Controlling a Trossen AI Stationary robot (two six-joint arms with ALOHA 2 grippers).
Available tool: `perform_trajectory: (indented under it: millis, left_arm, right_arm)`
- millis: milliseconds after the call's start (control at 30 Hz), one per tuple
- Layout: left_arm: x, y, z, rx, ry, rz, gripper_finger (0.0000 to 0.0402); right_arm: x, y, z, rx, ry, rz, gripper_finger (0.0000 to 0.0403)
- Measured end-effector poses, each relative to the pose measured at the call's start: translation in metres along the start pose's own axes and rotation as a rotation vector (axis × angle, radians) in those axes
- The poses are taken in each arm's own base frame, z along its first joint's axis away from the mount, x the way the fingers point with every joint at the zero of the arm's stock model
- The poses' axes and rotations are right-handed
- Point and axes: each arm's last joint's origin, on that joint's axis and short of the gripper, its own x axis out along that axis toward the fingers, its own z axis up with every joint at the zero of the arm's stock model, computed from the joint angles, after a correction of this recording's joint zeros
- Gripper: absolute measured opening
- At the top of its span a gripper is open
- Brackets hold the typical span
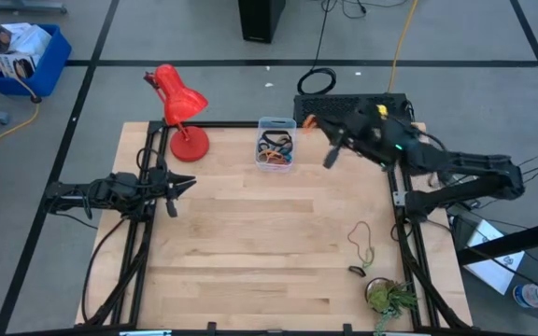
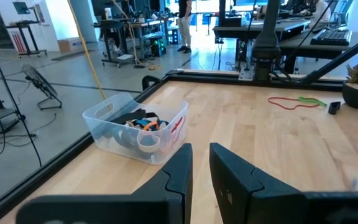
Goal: Pick and place rubber bands into bin
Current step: Put the orange rubber band into the transparent bin
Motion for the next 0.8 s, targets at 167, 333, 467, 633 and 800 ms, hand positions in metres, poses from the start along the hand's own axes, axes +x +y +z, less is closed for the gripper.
perform_trajectory:
  millis: [167, 333, 467, 633, 800]
  left_arm:
    - [0.0, 0.0, 0.0, -0.022, 0.0, 0.0, 0.0063]
    - [0.0, 0.0, 0.0, -0.022, 0.0, 0.0, 0.0063]
    - [0.0, 0.0, 0.0, -0.022, 0.0, 0.0, 0.0063]
    - [0.0, 0.0, 0.0, -0.022, 0.0, 0.0, 0.0063]
    - [0.0, 0.0, 0.0, -0.022, 0.0, 0.0, 0.0063]
  right_arm:
    - [0.044, -0.016, -0.006, 0.047, 0.153, -0.009, 0.0]
    - [0.088, -0.033, -0.037, 0.081, 0.322, 0.03, 0.0]
    - [0.118, -0.044, -0.08, 0.136, 0.461, 0.047, 0.0]
    - [0.144, -0.049, -0.135, 0.147, 0.641, 0.022, 0.0]
    - [0.16, -0.045, -0.181, 0.183, 0.769, 0.079, 0.0]
